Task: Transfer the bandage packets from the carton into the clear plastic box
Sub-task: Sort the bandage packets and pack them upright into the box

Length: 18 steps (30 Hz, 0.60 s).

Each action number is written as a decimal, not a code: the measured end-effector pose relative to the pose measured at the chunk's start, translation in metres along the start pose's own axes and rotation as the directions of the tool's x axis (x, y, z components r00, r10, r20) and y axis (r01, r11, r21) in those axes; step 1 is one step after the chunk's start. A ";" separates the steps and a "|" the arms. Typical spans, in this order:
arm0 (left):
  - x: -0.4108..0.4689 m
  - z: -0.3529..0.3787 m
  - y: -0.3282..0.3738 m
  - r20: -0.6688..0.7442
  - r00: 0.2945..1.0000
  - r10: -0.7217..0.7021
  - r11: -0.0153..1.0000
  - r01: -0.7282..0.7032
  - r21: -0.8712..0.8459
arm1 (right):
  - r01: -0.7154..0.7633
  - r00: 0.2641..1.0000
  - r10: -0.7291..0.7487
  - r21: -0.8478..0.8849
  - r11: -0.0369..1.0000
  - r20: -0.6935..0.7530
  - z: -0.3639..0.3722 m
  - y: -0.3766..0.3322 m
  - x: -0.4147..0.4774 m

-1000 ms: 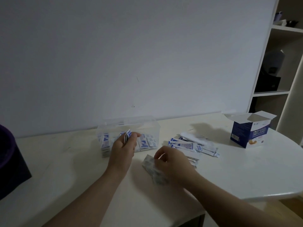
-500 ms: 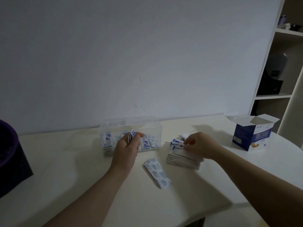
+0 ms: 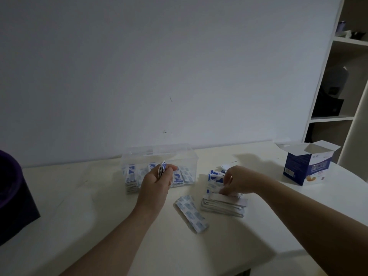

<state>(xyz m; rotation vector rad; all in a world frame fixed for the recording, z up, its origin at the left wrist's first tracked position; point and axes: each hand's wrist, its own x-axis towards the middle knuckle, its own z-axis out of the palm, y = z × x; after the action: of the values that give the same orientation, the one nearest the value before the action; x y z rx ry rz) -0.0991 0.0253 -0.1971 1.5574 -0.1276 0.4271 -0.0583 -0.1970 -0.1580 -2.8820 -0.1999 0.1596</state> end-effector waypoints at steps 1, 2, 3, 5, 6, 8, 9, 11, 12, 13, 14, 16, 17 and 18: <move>0.000 0.001 0.000 0.002 1.000 -0.001 1.000 0.001 -0.002 | 0.011 1.000 -0.011 -0.039 0.999 -0.004 0.000 -0.002 0.000; -0.001 0.001 0.000 0.003 1.000 -0.002 1.000 0.002 -0.004 | 0.024 1.000 -0.024 -0.073 0.997 -0.002 0.001 -0.003 -0.001; -0.001 0.001 0.001 0.005 1.000 -0.003 1.000 0.003 -0.003 | 0.039 0.999 -0.038 -0.095 0.995 0.006 0.000 -0.004 -0.001; -0.002 0.001 0.000 0.006 1.000 0.000 1.000 0.000 0.005 | 0.063 0.998 -0.061 -0.106 0.992 0.018 -0.001 -0.007 -0.003; -0.002 0.000 0.000 0.004 1.000 0.002 1.000 -0.002 0.006 | 0.073 0.997 -0.072 -0.097 0.993 0.008 -0.003 -0.008 -0.004; -0.001 -0.001 0.000 0.003 1.000 0.004 1.000 -0.004 0.006 | 0.105 0.994 -0.106 -0.091 0.990 -0.012 -0.004 -0.011 -0.008; 0.000 -0.001 0.000 0.004 1.000 0.005 1.000 -0.005 0.004 | 0.131 0.991 -0.131 -0.098 0.987 0.013 -0.004 -0.012 -0.009; 0.000 0.000 0.000 0.004 1.000 0.006 1.000 -0.006 0.004 | 0.174 0.981 -0.164 -0.103 0.979 0.099 -0.005 -0.014 -0.012; 0.000 0.000 0.000 0.003 1.000 0.005 1.000 -0.005 0.005 | 0.181 0.977 -0.166 -0.112 0.977 0.131 -0.005 -0.014 -0.013; -0.001 0.001 0.001 0.003 1.000 0.005 1.000 -0.005 0.001 | 0.185 0.975 -0.166 -0.124 0.975 0.149 -0.007 -0.014 -0.013; -0.002 0.001 0.001 0.002 1.000 0.008 1.000 -0.008 -0.002 | 0.188 0.973 -0.166 -0.136 0.973 0.162 -0.008 -0.014 -0.013; -0.003 0.002 0.003 0.002 1.000 0.012 1.000 -0.012 -0.001 | 0.187 0.969 -0.155 -0.163 0.969 0.190 -0.008 -0.014 -0.011; -0.003 0.002 0.003 0.002 1.000 0.012 1.000 -0.012 0.000 | 0.185 0.967 -0.147 -0.180 0.966 0.207 -0.008 -0.013 -0.010; -0.003 0.002 0.004 0.001 1.000 0.012 1.000 -0.012 0.000 | 0.182 0.966 -0.139 -0.192 0.964 0.219 -0.008 -0.012 -0.008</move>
<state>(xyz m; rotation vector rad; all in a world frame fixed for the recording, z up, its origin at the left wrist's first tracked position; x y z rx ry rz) -0.1027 0.0225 -0.1945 1.5578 -0.1378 0.4359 -0.0672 -0.1881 -0.1467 -3.0388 -0.5182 0.4285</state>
